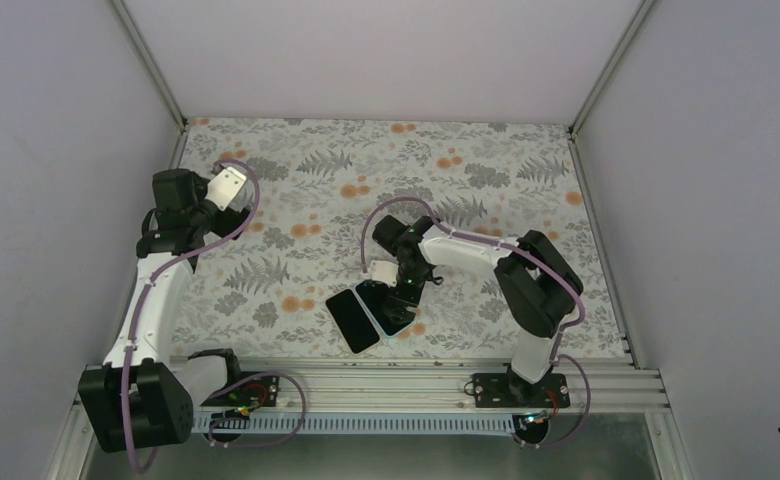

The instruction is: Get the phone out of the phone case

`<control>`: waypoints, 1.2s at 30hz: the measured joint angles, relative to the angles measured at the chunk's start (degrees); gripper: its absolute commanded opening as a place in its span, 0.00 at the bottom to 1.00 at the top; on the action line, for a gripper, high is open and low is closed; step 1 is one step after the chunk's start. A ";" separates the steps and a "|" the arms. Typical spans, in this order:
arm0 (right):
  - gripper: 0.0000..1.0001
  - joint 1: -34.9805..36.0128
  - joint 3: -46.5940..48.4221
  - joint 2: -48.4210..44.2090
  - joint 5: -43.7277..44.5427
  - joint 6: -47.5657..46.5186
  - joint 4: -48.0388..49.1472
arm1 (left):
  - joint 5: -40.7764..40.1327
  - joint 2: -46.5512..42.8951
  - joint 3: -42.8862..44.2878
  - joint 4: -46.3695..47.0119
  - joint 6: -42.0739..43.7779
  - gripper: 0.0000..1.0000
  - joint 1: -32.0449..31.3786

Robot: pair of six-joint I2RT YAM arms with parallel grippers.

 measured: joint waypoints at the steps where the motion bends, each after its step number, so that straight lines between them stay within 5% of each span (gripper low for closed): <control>1: 1.00 0.02 0.00 0.02 -0.35 0.02 -0.02 | 0.00 0.00 0.17 -0.11 0.00 1.00 0.00; 20: 1.00 4.59 3.10 3.76 -2.71 4.11 -3.10 | 0.02 1.09 1.36 -1.79 -0.04 1.00 0.00; 26: 1.00 5.31 2.97 4.02 6.84 4.39 1.79 | 0.00 1.11 1.36 -1.79 -0.09 1.00 0.00; 36: 1.00 5.60 -7.56 -5.81 7.89 0.31 12.31 | -0.17 1.11 1.36 -1.77 -0.02 1.00 0.00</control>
